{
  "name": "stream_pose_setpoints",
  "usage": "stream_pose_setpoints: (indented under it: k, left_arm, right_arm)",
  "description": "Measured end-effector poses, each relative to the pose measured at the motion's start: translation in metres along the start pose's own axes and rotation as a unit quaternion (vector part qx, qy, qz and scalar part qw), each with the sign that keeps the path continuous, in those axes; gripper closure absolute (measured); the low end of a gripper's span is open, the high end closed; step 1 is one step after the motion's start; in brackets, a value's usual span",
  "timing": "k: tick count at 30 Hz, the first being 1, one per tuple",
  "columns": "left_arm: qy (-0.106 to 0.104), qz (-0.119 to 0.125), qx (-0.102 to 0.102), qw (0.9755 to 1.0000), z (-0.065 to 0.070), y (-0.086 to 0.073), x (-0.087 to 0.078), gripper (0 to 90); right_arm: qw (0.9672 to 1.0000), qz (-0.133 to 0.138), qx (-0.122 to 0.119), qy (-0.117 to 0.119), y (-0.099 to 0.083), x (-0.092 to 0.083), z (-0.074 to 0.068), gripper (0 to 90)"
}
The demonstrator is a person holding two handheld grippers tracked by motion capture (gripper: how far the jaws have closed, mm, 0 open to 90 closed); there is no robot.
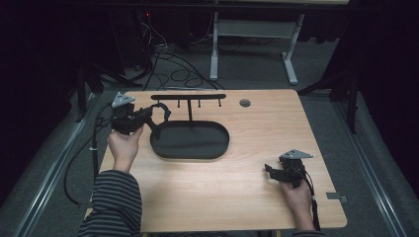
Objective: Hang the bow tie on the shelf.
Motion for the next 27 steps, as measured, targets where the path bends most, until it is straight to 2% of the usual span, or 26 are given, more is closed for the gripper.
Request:
stream_pose_setpoints:
  k: [7,11,27]
  left_arm:
    - [0.006,0.0,-0.006,1.0,-0.002,0.003,0.007,88.7]
    - [0.013,-0.01,-0.01,0.9998,-0.007,0.002,0.013,88.7]
    - [0.03,-0.009,-0.032,0.999,-0.017,0.002,0.026,88.5]
  right_arm:
    - [1.0,0.0,-0.001,-0.001,0.0,0.0,0.0,32.0]
    - [1.0,0.001,-0.003,-0.001,0.0,0.0,0.0,32.1]
    - [1.0,0.001,-0.002,-0.002,0.0,0.0,0.0,32.1]
Point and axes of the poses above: each handheld gripper's, and its own axes: x roughly forward along the jaws, y roughly out of its top, z roughly to its right, the point moved 3 cm from there along x, roughly forward along the jaws, and after that the axes turned 7 degrees about -z, right-handed, at the moved point
